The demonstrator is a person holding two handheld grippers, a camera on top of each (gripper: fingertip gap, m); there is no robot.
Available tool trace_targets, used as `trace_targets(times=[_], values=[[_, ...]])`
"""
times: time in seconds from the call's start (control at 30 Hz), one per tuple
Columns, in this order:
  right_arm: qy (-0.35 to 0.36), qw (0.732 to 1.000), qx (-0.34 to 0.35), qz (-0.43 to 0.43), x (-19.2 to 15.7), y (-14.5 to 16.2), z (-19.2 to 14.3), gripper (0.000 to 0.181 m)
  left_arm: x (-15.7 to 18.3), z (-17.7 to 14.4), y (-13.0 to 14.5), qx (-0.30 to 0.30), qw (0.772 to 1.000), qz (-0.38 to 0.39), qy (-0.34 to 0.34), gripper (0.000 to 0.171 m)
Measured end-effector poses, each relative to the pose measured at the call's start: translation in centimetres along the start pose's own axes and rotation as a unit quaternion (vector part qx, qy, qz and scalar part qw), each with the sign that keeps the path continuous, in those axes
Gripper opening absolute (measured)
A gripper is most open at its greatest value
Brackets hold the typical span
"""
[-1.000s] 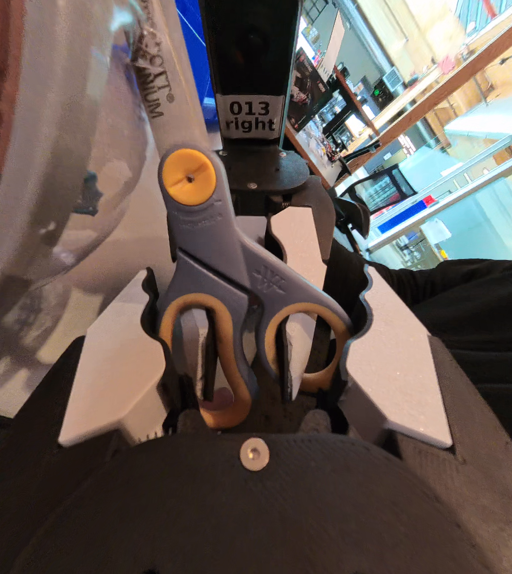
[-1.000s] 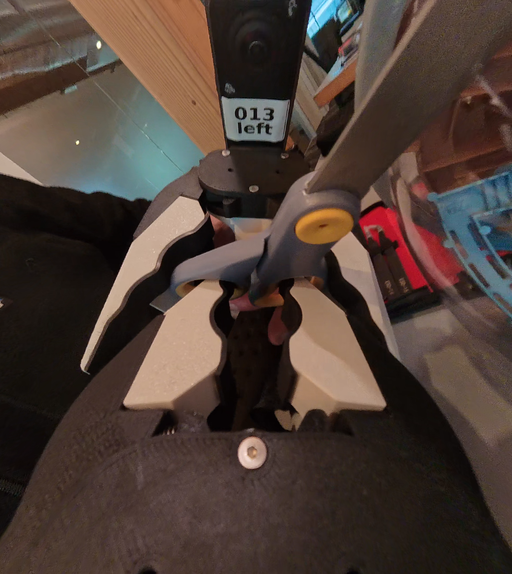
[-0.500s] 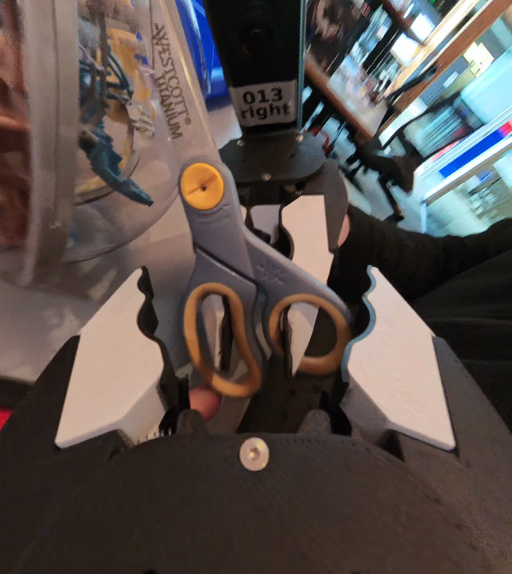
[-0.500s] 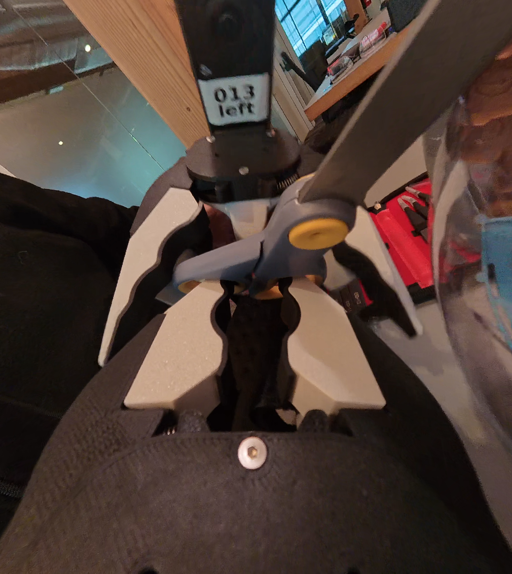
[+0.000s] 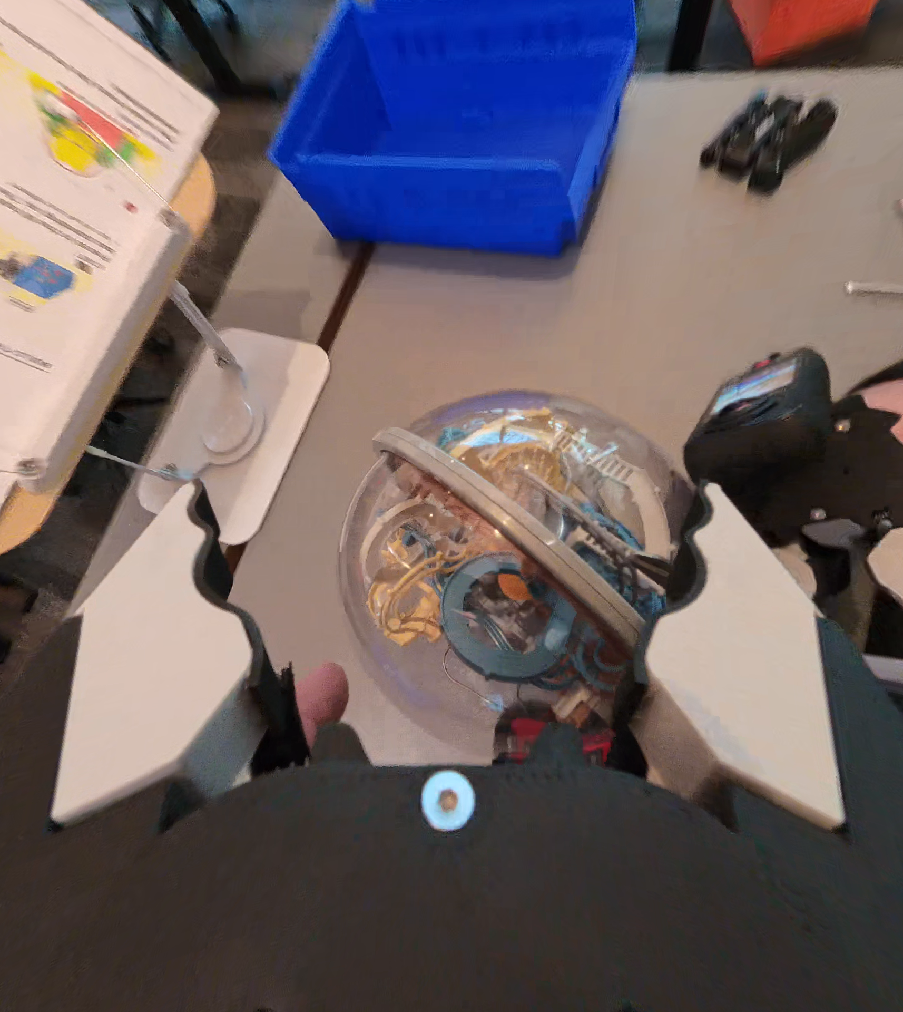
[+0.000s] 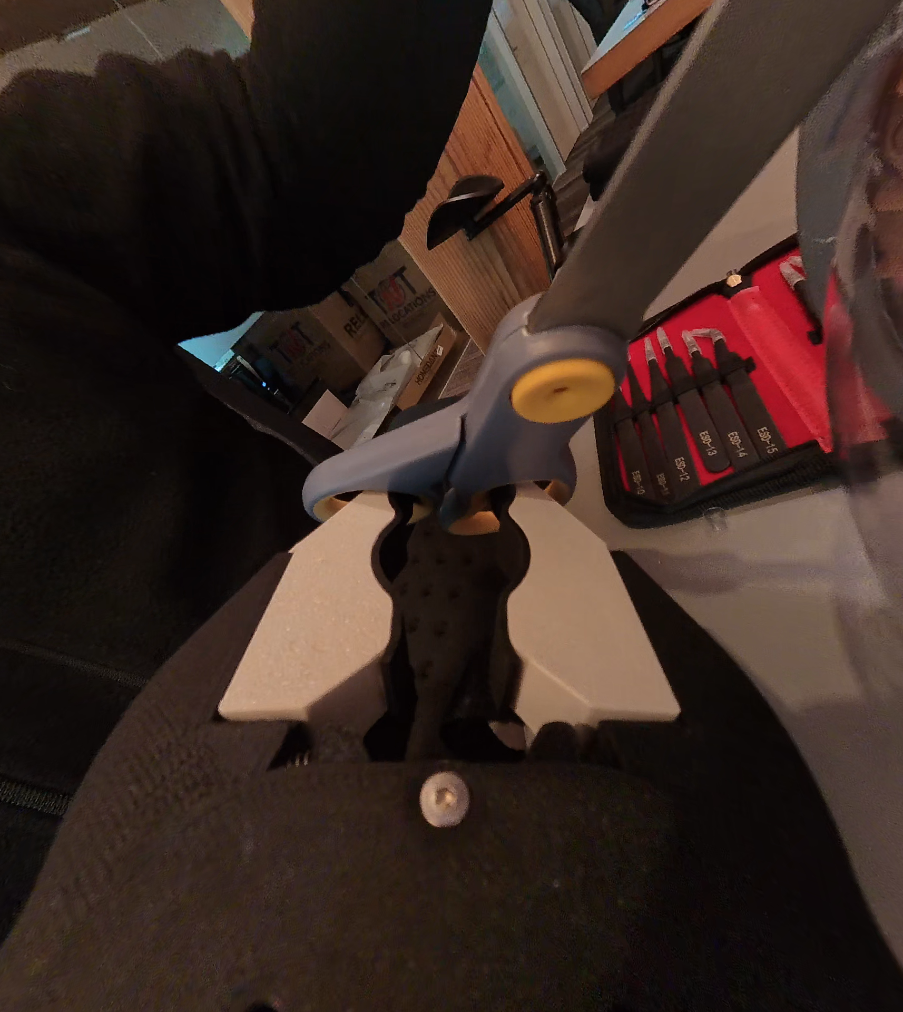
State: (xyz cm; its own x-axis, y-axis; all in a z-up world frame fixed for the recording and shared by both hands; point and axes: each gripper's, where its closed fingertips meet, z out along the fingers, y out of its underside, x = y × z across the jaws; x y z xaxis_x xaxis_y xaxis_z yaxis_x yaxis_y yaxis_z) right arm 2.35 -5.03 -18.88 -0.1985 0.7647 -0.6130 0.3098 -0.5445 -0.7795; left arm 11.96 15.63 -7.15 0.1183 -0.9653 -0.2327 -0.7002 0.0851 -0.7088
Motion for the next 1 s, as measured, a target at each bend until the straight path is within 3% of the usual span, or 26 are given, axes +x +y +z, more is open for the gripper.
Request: trace_targets(times=[0.13,0.2,0.27,0.33,0.63,1.0], values=[[0.006,1.0,-0.015,-0.009,0.2,0.4,-0.2,0.025,0.0,2.1,2.7,-0.106,0.988,-0.054,0.098,0.156],[0.014,0.999,-0.031,-0.014,0.4,0.9,-0.2,0.026,1.1,3.0,3.6,-0.117,0.975,-0.096,0.165,0.141],[0.018,0.999,-0.043,-0.016,0.6,1.4,-0.1,0.026,1.9,4.0,4.7,-0.129,0.963,-0.126,0.2,0.149],[0.013,0.999,-0.034,-0.015,0.4,1.2,-0.2,0.026,1.8,4.4,4.1,-0.094,0.963,-0.147,0.207,0.149],[0.016,1.0,0.009,0.001,0.6,0.0,0.4,0.028,1.2,4.2,3.9,-0.037,0.962,-0.185,0.197,0.147],[0.075,0.996,0.045,-0.019,1.1,-1.6,0.0,0.067,1.3,4.8,2.8,-0.019,0.958,-0.204,0.201,0.138]])
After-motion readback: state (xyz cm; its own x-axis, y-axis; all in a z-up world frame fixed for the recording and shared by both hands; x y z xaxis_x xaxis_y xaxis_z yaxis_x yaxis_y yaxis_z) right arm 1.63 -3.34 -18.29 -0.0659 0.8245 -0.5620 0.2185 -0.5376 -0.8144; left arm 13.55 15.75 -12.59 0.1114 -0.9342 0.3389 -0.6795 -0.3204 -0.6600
